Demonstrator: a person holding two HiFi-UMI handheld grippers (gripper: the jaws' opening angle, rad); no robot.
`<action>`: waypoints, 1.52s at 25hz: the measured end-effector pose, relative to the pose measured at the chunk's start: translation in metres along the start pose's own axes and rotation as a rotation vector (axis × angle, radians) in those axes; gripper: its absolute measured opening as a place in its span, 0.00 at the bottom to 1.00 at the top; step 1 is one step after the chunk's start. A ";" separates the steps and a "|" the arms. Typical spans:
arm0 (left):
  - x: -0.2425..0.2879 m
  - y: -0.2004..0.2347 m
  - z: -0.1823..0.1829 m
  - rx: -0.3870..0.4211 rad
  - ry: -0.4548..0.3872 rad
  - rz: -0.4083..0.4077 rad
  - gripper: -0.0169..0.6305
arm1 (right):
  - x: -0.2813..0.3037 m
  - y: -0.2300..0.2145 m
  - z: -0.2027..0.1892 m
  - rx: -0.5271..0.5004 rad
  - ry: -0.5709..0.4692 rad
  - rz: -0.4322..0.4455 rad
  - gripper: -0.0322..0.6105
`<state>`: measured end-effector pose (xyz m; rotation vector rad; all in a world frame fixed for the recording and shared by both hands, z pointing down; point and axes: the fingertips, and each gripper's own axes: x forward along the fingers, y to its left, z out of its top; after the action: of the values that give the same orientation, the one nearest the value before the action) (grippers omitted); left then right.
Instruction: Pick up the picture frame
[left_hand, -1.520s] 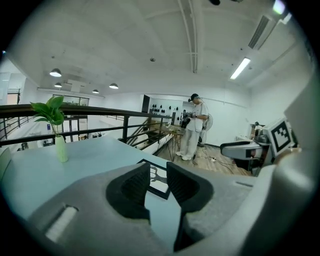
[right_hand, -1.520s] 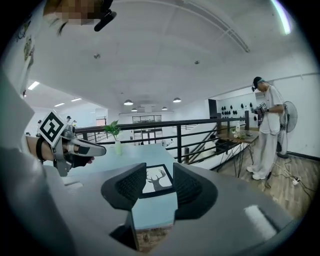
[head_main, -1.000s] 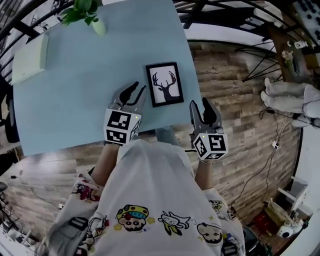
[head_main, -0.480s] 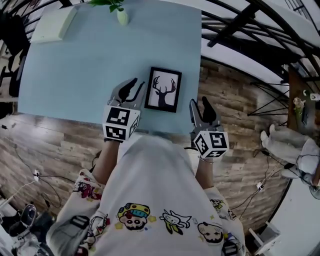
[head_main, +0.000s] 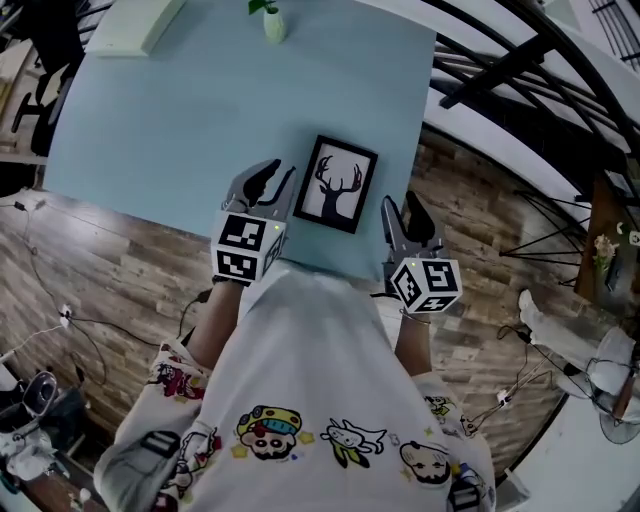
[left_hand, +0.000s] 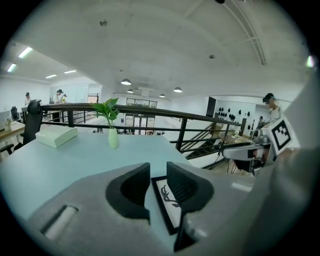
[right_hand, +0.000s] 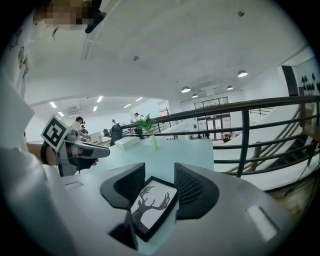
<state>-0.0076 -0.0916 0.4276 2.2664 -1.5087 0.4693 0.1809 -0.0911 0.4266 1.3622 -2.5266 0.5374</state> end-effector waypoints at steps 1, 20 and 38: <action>0.002 0.001 0.000 0.000 0.005 -0.003 0.18 | 0.003 0.000 0.001 0.002 0.001 0.002 0.32; 0.031 0.013 -0.009 -0.010 0.087 -0.094 0.18 | 0.028 -0.002 -0.010 0.081 0.036 -0.071 0.32; 0.068 -0.008 -0.065 -0.043 0.229 -0.188 0.18 | 0.046 -0.012 -0.067 0.157 0.145 -0.071 0.32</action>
<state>0.0204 -0.1120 0.5155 2.2080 -1.1716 0.6108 0.1666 -0.1042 0.5066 1.4043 -2.3536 0.8037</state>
